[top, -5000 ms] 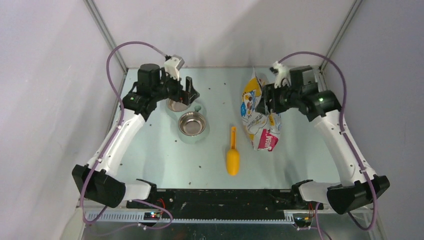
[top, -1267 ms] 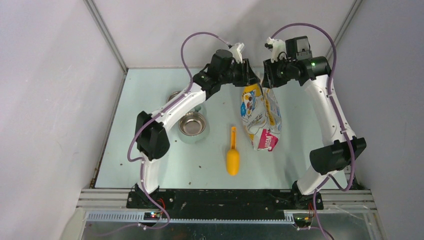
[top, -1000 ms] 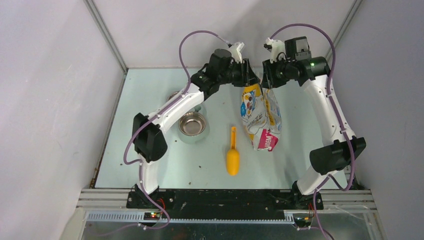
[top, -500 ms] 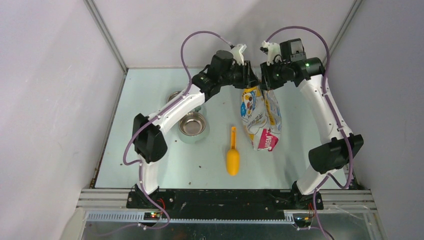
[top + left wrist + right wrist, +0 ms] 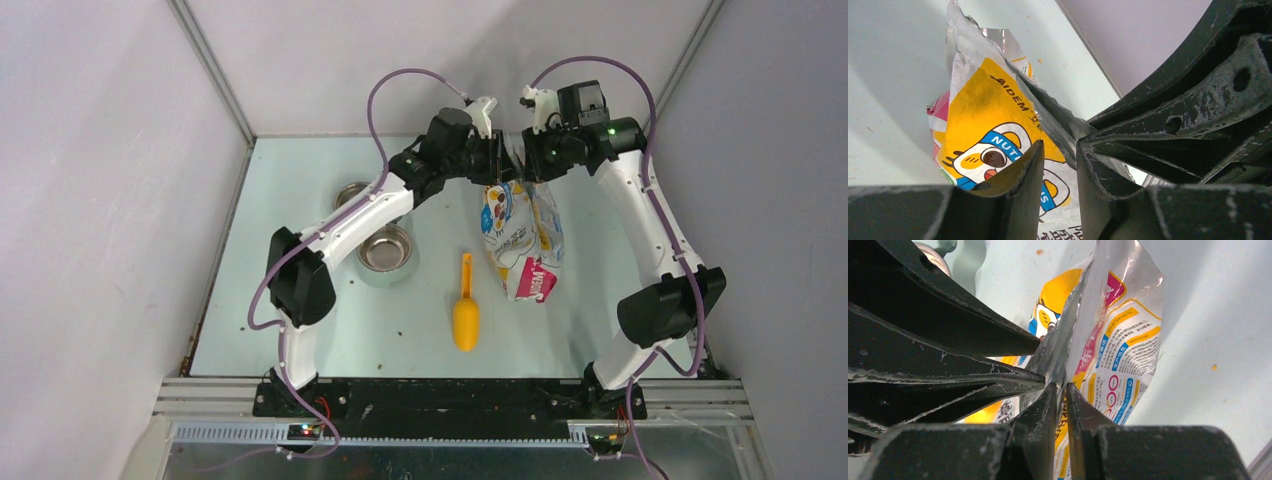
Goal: Serve the pet food
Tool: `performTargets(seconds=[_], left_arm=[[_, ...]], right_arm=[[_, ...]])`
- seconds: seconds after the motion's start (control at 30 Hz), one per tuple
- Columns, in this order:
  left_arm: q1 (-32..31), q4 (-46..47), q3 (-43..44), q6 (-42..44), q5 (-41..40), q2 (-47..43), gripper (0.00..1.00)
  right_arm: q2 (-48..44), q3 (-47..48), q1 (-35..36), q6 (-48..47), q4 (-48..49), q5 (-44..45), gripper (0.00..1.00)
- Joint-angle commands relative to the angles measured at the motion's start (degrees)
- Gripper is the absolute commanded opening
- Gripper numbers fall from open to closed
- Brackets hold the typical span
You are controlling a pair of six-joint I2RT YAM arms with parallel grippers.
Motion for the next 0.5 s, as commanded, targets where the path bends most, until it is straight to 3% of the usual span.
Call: performTargets(seconds=[0.0, 0.33, 0.47], left_arm=[[-0.37, 1.66, 1.34, -1.30, -0.90, 0.65, 0.36], [-0.37, 0.23, 4.92, -7.57, -8.01, 3.46, 0.36], [-0.29, 2.31, 5.81, -9.08, -6.77, 3.56, 0.39]], right_arm=[[-1.83, -1.04, 0.15, -1.14, 0.17, 1.71, 0.13], [-2.43, -1.28, 1.06, -1.26, 0.10, 2.19, 0.07], [-2.64, -1.58, 1.56, -1.38, 0.28, 2.79, 0.06]])
